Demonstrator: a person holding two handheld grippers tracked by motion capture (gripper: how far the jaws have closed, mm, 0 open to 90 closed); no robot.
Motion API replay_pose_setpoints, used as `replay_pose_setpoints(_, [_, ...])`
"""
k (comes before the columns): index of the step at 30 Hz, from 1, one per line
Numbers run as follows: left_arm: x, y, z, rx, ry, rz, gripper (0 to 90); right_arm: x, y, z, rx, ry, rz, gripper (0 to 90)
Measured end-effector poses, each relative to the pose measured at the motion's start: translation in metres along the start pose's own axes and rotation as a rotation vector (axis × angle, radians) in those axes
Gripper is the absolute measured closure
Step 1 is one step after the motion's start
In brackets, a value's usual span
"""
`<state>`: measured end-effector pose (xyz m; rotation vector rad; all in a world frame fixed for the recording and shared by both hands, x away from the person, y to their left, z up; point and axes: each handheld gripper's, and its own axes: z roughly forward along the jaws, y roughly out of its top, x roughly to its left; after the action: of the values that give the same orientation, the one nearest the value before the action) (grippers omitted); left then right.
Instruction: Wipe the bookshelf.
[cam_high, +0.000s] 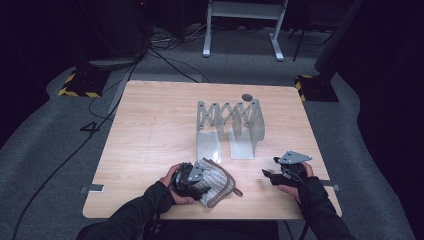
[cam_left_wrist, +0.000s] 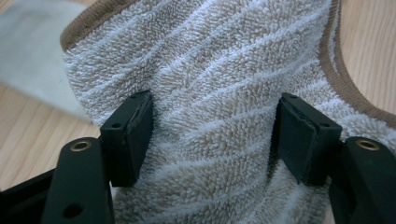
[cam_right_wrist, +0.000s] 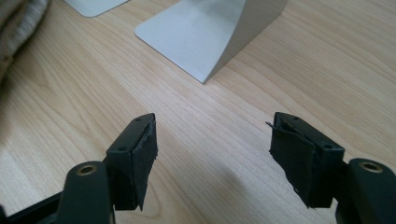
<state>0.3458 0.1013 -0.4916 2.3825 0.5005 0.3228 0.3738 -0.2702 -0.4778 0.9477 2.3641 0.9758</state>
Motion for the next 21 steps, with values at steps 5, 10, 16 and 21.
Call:
replay_pose_setpoints(5, [0.012,-0.016,-0.016,0.018,0.027,-0.034,33.0,-0.003,-0.002,0.002,0.009,-0.007,0.004,32.3])
replay_pose_setpoints(10, [0.027,-0.035,-0.038,0.004,0.083,-0.129,25.0,-0.003,-0.002,0.001,0.003,-0.008,0.014,32.3])
replay_pose_setpoints(16, [0.032,-0.031,-0.038,-0.006,0.09,-0.147,18.0,-0.002,0.0,0.002,-0.001,-0.002,0.016,32.4])
replay_pose_setpoints(21, [0.03,-0.028,-0.023,0.055,0.123,-0.122,14.9,-0.002,-0.001,0.002,0.001,0.005,0.019,32.4])
